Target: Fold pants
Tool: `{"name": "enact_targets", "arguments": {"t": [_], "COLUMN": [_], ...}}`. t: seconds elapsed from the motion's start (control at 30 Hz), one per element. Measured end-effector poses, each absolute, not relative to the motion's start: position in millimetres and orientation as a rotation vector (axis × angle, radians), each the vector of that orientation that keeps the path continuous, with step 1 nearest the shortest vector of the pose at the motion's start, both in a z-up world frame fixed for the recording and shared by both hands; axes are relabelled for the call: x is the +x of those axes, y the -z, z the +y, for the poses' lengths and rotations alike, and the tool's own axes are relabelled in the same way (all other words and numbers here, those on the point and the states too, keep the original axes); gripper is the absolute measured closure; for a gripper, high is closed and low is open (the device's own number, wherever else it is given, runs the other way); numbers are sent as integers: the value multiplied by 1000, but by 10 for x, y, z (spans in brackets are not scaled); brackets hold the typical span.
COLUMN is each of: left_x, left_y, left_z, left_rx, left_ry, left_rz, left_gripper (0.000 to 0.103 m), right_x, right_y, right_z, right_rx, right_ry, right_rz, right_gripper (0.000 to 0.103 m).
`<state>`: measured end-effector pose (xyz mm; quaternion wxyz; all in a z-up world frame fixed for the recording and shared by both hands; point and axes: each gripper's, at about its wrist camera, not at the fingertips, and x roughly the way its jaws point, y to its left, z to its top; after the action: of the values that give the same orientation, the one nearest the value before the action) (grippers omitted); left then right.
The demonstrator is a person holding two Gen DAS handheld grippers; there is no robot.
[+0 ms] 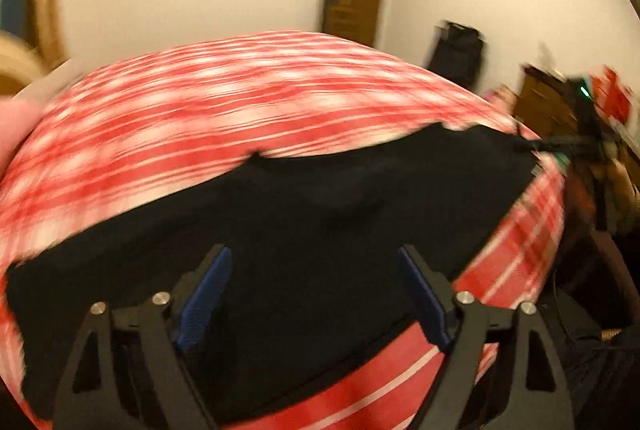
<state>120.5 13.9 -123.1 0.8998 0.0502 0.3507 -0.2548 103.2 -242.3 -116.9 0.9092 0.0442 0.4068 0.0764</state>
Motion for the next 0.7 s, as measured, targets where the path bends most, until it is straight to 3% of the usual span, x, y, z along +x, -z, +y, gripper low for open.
{"name": "enact_targets", "arguments": {"t": [0.17, 0.23, 0.33, 0.5, 0.57, 0.63, 0.7], "left_x": [1249, 1256, 1201, 1124, 1135, 1181, 1247], "left_y": [1243, 1313, 1372, 1414, 1486, 1570, 1648], "left_z": [-739, -1043, -1414, -1896, -2038, -2137, -2178], "left_rx": [192, 230, 274, 351, 400, 444, 462], "left_ry": [721, 780, 838, 894, 898, 878, 851], "left_rz": [727, 746, 770, 776, 792, 812, 842], "left_gripper": [28, 38, 45, 45, 53, 71, 81], "right_x": [903, 862, 806, 833, 875, 932, 1008], "right_y": [1098, 1109, 1168, 1307, 1331, 1332, 1309], "right_z": [-3214, -3424, -3651, -3998, -4114, -4163, -4192], "right_rx": [237, 274, 318, 468, 535, 566, 579], "right_ry": [25, 80, 115, 110, 97, 98, 94], "right_rz": [812, 807, 814, 798, 783, 771, 764], "right_gripper": [44, 44, 44, 44, 44, 44, 44]}}
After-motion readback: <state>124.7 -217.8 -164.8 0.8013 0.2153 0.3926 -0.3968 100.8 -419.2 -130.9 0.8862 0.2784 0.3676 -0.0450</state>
